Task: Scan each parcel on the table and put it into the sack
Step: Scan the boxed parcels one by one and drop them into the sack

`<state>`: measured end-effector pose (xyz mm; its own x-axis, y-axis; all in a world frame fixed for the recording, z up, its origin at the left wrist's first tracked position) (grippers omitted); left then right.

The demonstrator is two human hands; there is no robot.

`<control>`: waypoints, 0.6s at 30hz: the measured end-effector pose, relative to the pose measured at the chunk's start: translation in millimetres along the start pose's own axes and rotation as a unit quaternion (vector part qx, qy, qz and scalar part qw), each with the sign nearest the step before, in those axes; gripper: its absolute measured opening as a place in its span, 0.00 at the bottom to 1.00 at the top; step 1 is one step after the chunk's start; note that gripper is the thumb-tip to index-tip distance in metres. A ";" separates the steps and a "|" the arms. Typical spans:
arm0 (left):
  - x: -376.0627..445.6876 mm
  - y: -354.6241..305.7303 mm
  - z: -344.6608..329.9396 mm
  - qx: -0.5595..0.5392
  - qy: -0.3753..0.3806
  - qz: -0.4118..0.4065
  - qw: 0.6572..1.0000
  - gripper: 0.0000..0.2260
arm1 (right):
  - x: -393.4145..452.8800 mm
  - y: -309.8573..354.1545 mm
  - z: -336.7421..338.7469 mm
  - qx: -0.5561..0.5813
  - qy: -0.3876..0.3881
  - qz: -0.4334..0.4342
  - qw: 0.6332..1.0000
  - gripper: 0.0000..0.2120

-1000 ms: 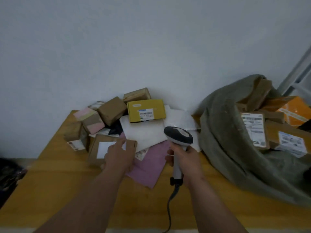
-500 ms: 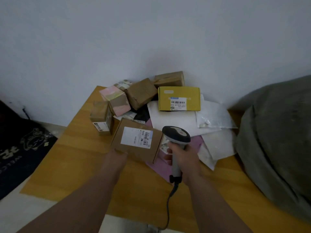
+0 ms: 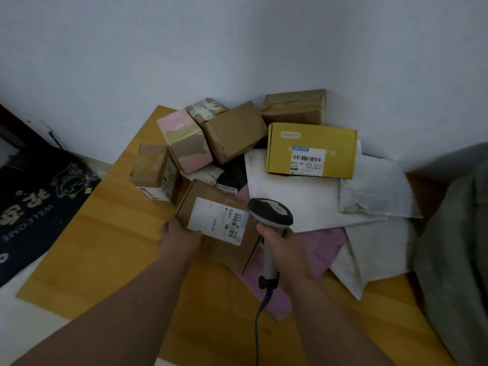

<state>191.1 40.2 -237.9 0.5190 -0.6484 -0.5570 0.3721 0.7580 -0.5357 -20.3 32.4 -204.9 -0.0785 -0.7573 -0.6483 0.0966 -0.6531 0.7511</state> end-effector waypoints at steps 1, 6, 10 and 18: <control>-0.8 -0.5 0.5 0.015 -0.007 0.014 1.000 0.34 | 0.2 0.7 -0.3 0.006 0.008 0.004 1.000 0.06; -2.2 5.4 5.2 0.082 -0.010 0.021 0.996 0.29 | -10.1 5.6 6.4 0.036 -0.018 0.005 0.999 0.07; -14.9 4.7 6.7 0.090 -0.001 -0.012 0.996 0.32 | -26.7 8.8 12.5 0.067 -0.039 0.018 0.997 0.03; -66.9 0.2 33.4 -0.067 0.101 -0.105 0.987 0.32 | -83.9 9.4 15.7 0.103 -0.114 0.088 0.984 0.06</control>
<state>182.2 86.0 -179.5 0.2722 -0.8015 -0.5324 0.3432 0.5978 -0.7245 -28.4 89.7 -141.4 -0.3015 -0.8246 -0.4787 -0.0724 -0.4809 0.8738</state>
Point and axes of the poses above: each hand's wrist, its own x-axis towards the middle knuckle, its own z-axis out of the back of the hand, y = z × x, the point moved 2 cm from there along x, towards the middle knuckle, and after that the axes turned 3 degrees about -z, right-handed, at the moved point
